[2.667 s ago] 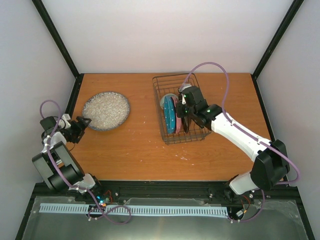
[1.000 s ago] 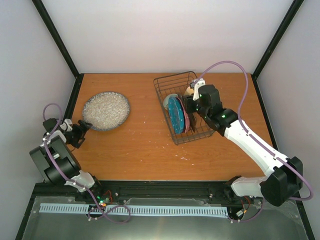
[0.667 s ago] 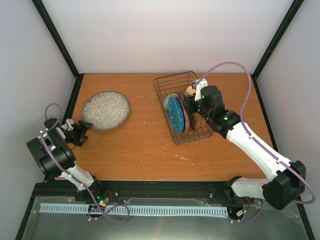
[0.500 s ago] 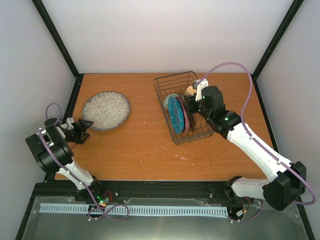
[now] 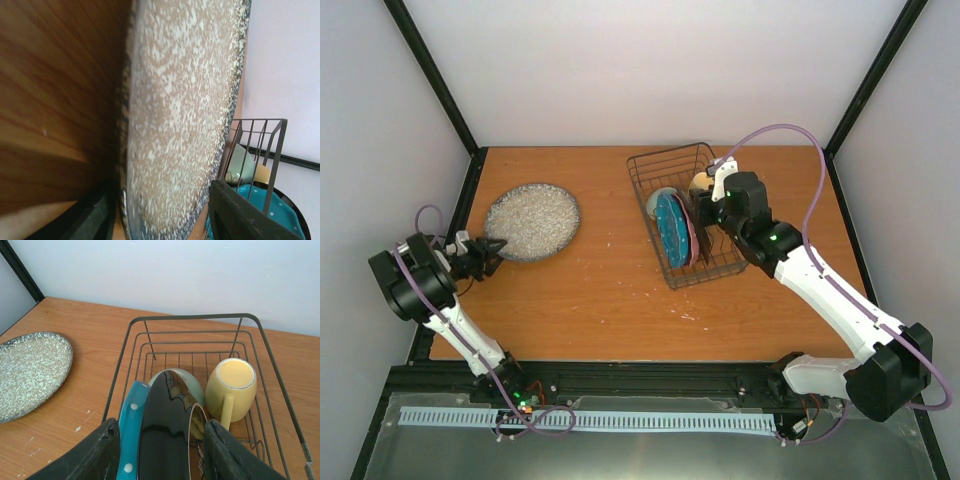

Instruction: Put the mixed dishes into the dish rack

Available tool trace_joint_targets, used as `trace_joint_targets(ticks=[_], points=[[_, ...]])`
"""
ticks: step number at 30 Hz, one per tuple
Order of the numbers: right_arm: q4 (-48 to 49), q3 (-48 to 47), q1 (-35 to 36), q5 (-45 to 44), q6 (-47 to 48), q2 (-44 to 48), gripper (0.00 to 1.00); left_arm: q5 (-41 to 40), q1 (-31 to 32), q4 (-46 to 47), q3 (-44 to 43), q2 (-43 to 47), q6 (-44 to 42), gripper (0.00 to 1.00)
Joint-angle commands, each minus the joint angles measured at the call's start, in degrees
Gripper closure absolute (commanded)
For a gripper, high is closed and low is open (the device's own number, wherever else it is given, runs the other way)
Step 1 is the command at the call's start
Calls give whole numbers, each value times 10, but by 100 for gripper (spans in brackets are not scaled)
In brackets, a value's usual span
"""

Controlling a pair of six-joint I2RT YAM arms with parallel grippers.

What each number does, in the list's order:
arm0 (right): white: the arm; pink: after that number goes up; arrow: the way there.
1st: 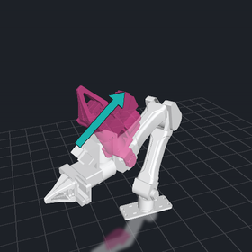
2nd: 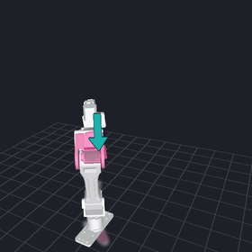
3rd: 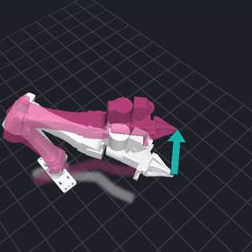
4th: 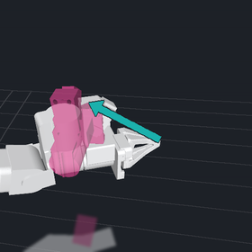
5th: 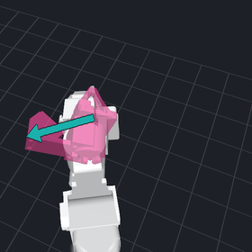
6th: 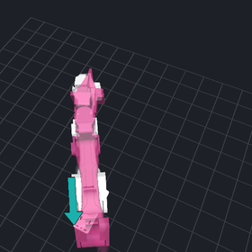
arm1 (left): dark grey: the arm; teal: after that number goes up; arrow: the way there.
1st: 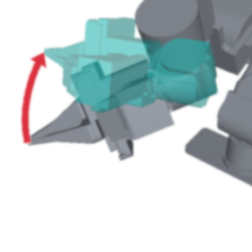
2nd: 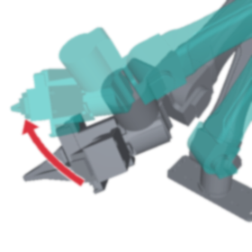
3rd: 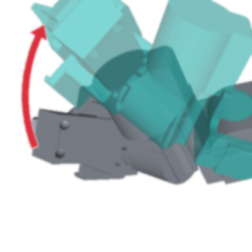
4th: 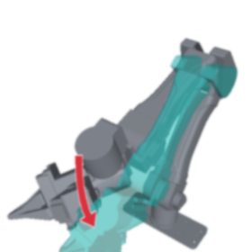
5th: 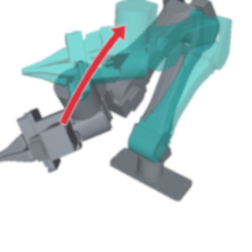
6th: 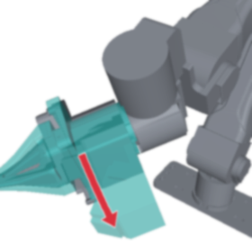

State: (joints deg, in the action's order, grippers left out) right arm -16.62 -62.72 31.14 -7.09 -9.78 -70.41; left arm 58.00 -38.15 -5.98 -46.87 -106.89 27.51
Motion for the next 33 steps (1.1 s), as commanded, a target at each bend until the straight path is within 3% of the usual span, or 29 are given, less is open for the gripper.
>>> trace_joint_targets(ticks=[1,12,16,23,33], points=[[19,0,-6,-5,8,6,54,-25,5,15,-23,-39,6,51],[14,-11,-6,-6,12,-2,54,-29,48,43,-37,-97,15,79],[12,-12,-6,-6,12,-2,54,-27,57,54,-37,-100,18,99],[10,-15,-6,-1,9,-3,54,-25,59,59,-24,-64,16,99],[21,-15,-6,38,6,3,54,23,59,67,5,94,34,99]])
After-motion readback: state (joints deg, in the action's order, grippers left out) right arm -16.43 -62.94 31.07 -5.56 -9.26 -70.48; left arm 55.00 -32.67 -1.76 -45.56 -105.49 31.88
